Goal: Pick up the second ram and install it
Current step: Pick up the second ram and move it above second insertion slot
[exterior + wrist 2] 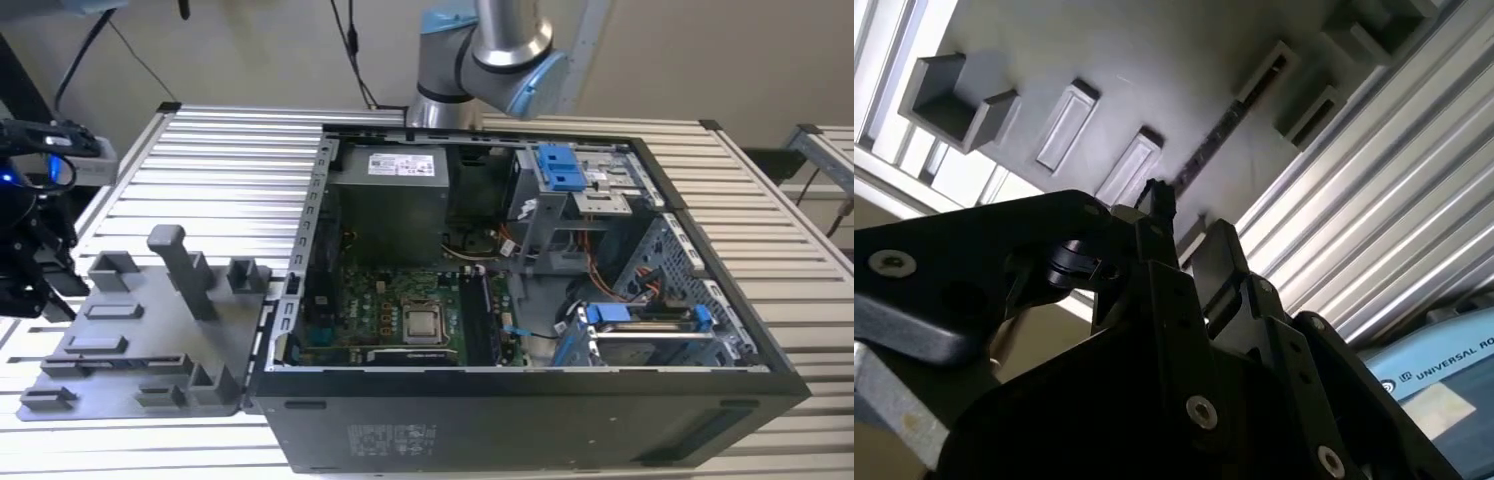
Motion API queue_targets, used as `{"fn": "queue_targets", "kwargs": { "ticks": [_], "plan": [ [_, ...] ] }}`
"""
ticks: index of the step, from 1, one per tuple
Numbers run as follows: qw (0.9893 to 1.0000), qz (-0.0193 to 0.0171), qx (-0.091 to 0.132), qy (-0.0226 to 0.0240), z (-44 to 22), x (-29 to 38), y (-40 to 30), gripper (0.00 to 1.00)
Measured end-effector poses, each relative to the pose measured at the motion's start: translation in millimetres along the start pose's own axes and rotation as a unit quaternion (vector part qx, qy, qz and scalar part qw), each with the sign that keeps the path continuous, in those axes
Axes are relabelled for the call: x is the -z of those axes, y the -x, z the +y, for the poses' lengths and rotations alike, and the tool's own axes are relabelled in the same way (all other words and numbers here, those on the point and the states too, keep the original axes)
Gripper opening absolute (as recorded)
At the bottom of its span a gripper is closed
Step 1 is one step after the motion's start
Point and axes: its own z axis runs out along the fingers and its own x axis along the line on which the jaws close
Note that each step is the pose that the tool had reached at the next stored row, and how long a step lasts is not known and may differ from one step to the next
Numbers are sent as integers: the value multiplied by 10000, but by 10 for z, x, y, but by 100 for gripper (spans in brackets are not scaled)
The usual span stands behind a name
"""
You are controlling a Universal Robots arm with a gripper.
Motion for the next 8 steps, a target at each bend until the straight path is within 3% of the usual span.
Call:
{"fn": "queue_targets", "kwargs": {
  "ticks": [8],
  "plan": [
    [10000, -1, 0, -1, 6, -111, -82, 36]
  ]
}}
